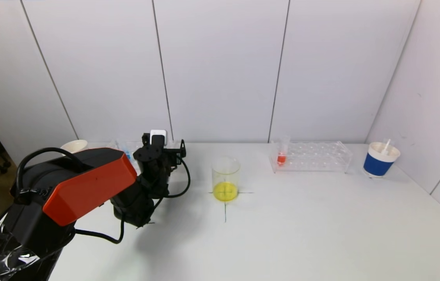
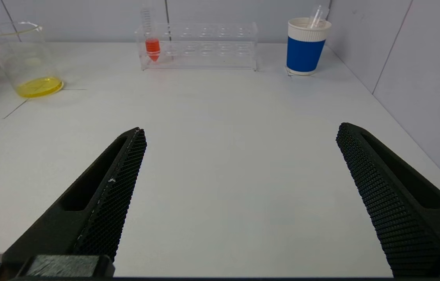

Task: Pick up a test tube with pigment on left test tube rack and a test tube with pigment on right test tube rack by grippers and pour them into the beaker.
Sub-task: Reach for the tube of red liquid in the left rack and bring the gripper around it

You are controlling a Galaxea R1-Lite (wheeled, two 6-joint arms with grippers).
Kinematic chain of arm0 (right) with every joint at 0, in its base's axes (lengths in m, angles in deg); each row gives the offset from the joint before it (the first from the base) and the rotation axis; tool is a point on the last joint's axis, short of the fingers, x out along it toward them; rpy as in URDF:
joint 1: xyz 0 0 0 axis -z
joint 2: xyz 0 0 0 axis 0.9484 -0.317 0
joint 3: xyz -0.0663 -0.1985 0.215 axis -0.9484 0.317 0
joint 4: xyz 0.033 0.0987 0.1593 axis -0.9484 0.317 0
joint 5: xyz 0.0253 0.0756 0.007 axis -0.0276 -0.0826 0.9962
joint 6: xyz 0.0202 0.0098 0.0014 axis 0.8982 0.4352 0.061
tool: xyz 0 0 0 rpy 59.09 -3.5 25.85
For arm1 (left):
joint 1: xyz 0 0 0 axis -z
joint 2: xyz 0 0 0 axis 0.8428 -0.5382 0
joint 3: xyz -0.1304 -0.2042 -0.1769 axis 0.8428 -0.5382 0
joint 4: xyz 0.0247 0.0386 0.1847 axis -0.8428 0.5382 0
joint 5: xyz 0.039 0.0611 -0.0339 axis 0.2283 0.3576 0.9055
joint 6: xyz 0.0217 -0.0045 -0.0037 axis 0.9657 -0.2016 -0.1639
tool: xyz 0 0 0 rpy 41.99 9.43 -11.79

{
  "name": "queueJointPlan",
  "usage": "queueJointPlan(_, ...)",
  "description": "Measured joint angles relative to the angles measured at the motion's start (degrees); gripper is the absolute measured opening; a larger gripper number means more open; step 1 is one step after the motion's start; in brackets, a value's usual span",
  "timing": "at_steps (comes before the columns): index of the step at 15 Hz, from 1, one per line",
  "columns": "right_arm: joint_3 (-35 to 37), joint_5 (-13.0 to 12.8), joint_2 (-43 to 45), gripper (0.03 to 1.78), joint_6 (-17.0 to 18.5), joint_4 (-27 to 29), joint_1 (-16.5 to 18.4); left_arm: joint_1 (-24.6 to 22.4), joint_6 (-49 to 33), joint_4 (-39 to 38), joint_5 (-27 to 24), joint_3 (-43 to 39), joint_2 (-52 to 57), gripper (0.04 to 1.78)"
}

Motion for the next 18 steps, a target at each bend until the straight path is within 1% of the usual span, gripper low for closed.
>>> queueJointPlan(3,0.0,0.0,0.0,1.77,0.0,0.0,0.0,0.0,0.0,0.0,0.0,0.0,0.0,1.75)
queueJointPlan(5,0.0,0.0,0.0,1.77,0.0,0.0,0.0,0.0,0.0,0.0,0.1,0.0,0.0,1.62)
queueJointPlan(7,0.0,0.0,0.0,1.77,0.0,0.0,0.0,-0.1,0.0,0.1,0.1,0.0,0.0,1.41)
queueJointPlan(9,0.0,0.0,0.0,1.77,0.0,0.0,0.0,-0.2,0.0,0.1,0.0,0.1,0.0,1.07)
queueJointPlan(11,0.0,0.0,0.0,1.77,0.0,0.0,0.0,-0.1,0.0,0.1,0.0,0.1,0.0,0.67)
queueJointPlan(12,0.0,0.0,0.0,1.77,0.0,0.0,0.0,-0.1,0.0,0.1,0.0,0.1,0.0,0.52)
queueJointPlan(13,0.0,0.0,0.0,1.77,0.0,0.0,0.0,-0.1,0.0,0.1,0.0,0.1,0.0,0.46)
queueJointPlan(14,0.0,0.0,0.0,1.77,0.0,0.0,0.0,-0.2,0.0,0.1,0.0,0.1,0.0,0.44)
queueJointPlan(18,0.0,0.0,0.0,1.77,0.0,0.0,0.0,-0.2,0.0,0.1,0.0,0.1,0.0,0.44)
